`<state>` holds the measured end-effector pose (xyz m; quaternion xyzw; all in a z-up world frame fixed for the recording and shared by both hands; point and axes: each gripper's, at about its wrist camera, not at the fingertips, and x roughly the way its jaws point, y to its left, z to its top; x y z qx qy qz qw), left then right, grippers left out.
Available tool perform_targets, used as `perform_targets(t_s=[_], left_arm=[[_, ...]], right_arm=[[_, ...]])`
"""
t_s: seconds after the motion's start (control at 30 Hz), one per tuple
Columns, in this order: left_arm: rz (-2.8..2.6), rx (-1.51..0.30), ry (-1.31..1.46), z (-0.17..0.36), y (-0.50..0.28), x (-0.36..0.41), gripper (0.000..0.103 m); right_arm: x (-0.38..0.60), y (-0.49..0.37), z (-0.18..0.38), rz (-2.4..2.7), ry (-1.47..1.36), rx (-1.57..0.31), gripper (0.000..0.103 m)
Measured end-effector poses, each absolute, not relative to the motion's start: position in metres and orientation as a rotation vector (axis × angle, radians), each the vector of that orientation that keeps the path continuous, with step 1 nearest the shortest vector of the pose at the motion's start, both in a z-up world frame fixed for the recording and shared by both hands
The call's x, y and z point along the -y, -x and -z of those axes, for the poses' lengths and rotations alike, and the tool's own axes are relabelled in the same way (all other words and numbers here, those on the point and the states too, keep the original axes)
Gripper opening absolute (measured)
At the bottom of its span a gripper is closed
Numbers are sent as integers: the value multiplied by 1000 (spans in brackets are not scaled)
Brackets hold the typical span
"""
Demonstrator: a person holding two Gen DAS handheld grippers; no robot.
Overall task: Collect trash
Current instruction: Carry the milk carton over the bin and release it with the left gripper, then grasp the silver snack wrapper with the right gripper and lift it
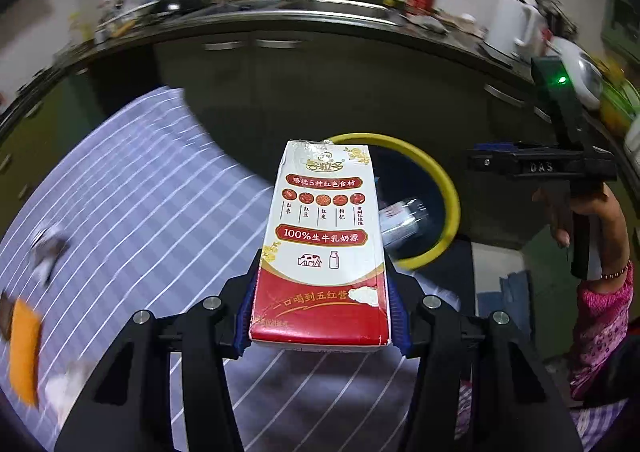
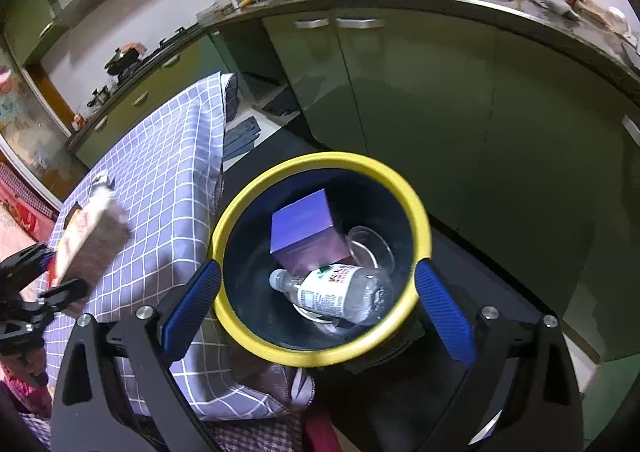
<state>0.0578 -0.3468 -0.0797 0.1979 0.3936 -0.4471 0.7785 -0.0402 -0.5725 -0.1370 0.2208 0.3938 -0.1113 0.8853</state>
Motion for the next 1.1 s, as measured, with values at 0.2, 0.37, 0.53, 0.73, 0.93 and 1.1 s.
perform_targets(t_s=[0.2,0.37,0.53,0.73,0.93,1.1], left_arm=[[1056,-861,-514,90,-56,422,52],[1101,-896,-553,105,-62,468,52],[1148,-955,-532,121,-69,493,70],[1114,-835,-497,96,-64,461,77],[995,-718,-428,60,-61,377,82],[801,-674,-382,52,-60,287,85]], right_arm=[[589,53,138,251,-480,-802,92],[603,66,139,278,-502,-794,93],[612,72,145,298,-533,-798,93],[607,68,149,279,-534,-804,92],[594,53,146,245,-510,-819,92],[571,29,144,192,-462,-850,92]])
